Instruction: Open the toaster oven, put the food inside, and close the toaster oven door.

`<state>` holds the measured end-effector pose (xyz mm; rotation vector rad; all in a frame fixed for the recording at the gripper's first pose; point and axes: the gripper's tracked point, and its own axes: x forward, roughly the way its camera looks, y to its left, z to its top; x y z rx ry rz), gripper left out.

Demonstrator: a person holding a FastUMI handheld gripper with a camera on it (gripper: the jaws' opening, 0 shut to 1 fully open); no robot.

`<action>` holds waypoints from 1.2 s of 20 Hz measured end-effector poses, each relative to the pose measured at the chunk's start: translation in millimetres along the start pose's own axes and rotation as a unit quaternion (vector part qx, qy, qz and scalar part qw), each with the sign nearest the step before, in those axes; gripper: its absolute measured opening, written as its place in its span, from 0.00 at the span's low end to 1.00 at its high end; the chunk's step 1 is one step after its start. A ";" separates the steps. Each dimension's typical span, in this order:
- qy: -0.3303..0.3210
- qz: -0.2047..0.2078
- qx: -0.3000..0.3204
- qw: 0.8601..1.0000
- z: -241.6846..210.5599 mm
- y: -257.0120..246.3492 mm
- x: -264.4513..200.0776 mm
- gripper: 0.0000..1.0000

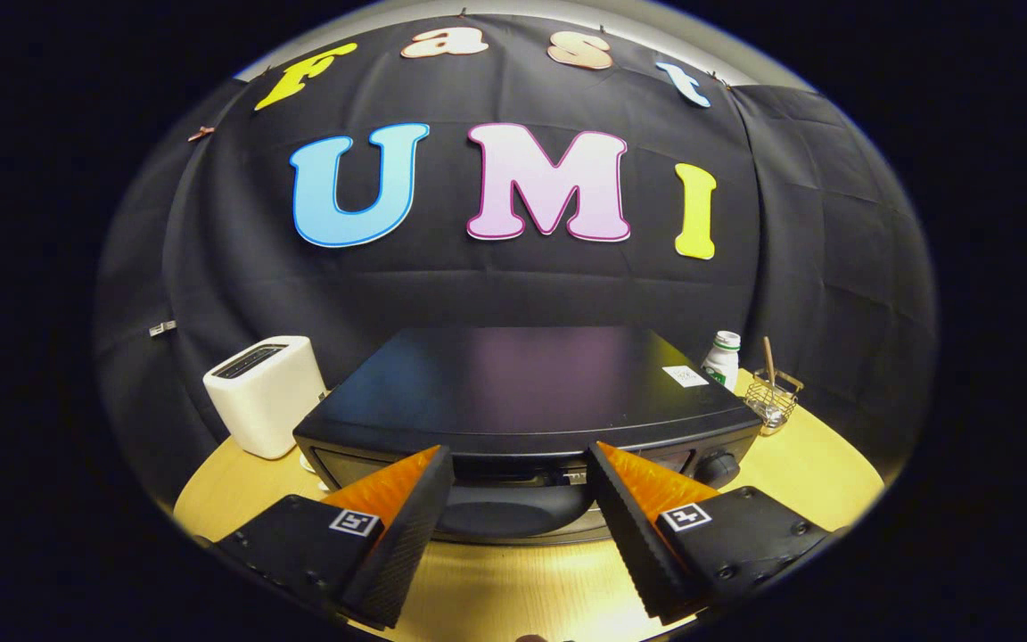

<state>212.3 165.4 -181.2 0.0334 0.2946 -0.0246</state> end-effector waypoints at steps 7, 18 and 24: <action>0.050 0.009 -0.012 0.999 -28.9 0.1 -40.0 0.99; 0.218 0.023 -0.007 0.976 -165.9 -9.3 -109.7 1.00; 0.223 0.066 -0.040 0.972 -157.5 -43.7 -133.2 1.00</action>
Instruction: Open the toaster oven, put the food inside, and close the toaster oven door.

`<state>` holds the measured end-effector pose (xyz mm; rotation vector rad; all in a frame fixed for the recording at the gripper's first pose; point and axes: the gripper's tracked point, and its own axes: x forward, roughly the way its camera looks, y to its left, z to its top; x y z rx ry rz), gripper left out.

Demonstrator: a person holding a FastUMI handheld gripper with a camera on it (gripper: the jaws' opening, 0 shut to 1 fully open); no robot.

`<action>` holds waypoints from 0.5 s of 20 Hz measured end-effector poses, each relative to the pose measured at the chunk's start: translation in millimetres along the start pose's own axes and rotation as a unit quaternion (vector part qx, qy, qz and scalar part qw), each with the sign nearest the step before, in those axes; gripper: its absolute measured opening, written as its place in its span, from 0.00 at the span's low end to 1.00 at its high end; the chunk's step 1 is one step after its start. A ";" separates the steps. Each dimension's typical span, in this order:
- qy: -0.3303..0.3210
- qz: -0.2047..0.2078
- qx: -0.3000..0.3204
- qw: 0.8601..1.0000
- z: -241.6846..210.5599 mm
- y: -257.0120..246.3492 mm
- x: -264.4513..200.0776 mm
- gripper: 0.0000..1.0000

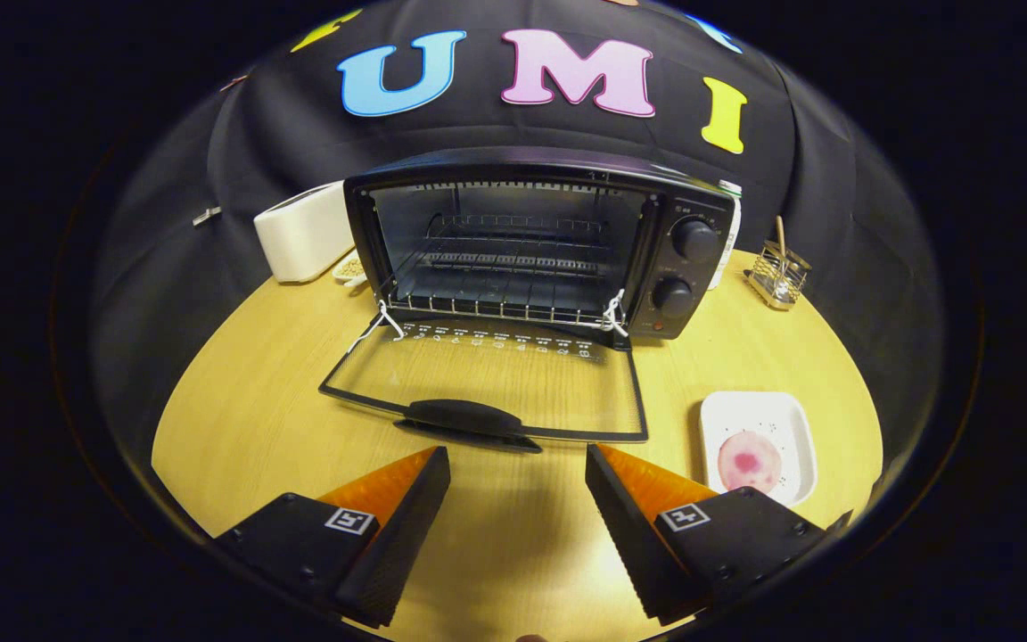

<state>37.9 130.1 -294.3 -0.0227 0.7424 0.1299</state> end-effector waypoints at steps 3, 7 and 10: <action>0.003 0.011 -0.015 1.000 10.7 -38.1 -19.2 1.00; 0.029 0.011 -0.008 0.999 18.9 -104.5 -39.6 0.99; 0.062 0.000 0.021 0.998 12.2 -150.8 -50.5 0.99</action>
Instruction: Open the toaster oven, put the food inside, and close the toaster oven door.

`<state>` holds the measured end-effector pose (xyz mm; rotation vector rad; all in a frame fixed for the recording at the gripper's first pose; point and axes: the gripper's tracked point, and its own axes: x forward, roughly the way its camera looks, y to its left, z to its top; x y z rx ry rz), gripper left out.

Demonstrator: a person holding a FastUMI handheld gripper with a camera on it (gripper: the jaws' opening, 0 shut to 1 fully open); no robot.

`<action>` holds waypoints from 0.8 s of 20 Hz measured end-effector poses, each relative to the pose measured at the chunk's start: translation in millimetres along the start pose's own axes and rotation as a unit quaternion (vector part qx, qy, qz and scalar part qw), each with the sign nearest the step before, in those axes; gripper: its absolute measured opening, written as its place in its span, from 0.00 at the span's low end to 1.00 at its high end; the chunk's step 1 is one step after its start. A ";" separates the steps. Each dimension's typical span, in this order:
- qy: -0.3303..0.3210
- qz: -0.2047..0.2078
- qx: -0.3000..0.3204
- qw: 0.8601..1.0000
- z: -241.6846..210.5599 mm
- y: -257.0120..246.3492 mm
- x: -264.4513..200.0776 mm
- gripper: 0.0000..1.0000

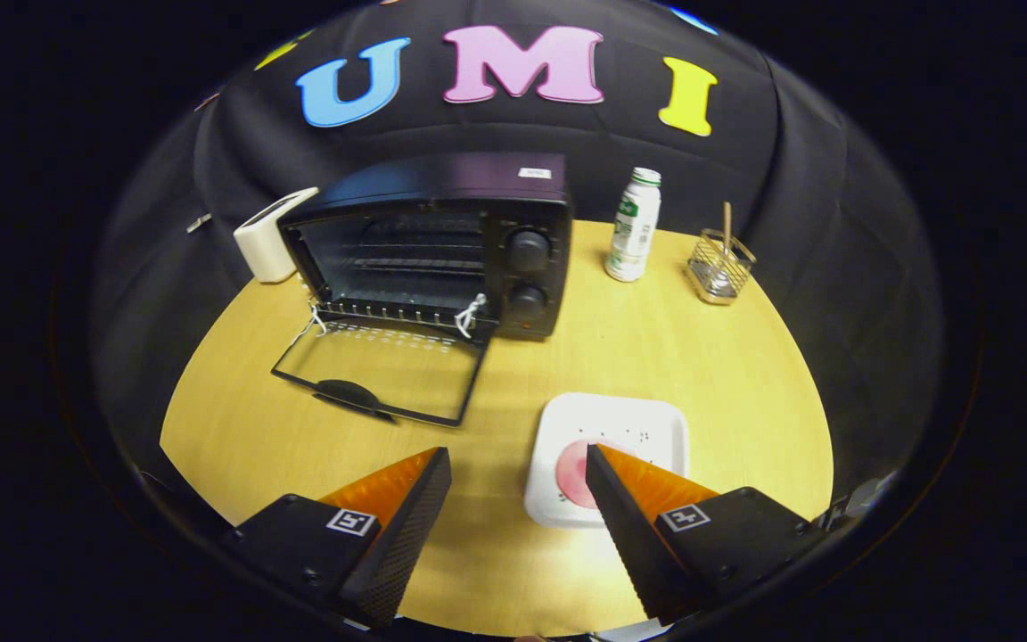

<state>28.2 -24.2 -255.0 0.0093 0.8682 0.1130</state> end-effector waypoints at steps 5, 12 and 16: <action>0.060 -0.027 0.043 0.997 -16.5 -73.1 6.0 0.99; 0.126 -0.036 0.056 0.990 -39.2 -143.1 34.5 0.99; 0.150 -0.051 0.054 0.986 -62.2 -169.3 54.3 0.99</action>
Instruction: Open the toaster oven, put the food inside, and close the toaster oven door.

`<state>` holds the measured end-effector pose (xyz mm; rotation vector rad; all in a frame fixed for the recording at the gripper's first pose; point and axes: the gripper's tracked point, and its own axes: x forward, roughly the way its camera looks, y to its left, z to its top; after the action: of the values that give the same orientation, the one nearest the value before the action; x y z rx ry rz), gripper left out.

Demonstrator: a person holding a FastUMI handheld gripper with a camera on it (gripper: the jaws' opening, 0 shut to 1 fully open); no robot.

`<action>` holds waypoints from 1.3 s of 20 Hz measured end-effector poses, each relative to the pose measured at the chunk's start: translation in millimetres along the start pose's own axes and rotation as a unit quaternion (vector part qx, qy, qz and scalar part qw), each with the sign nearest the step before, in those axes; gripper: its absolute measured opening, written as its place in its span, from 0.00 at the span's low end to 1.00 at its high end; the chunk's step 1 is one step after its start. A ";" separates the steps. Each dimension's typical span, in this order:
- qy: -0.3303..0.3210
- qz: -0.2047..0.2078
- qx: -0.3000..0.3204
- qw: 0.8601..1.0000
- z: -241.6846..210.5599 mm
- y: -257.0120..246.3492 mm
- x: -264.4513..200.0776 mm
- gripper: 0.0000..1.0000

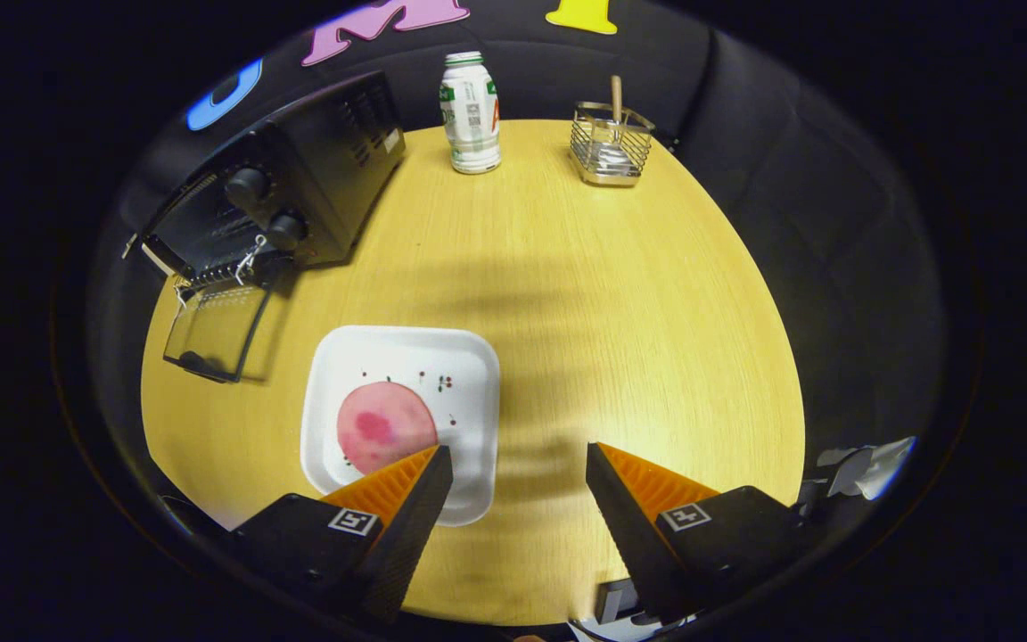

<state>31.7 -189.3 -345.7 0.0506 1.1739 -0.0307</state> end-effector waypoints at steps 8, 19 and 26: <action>0.031 0.016 0.009 0.999 -15.4 8.4 23.2 0.84; 0.086 0.045 0.053 0.994 -17.6 20.7 29.1 0.24; 0.059 0.106 0.086 0.989 -14.3 22.4 24.0 0.05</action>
<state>28.9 -166.0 -372.9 0.3327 1.2769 0.0586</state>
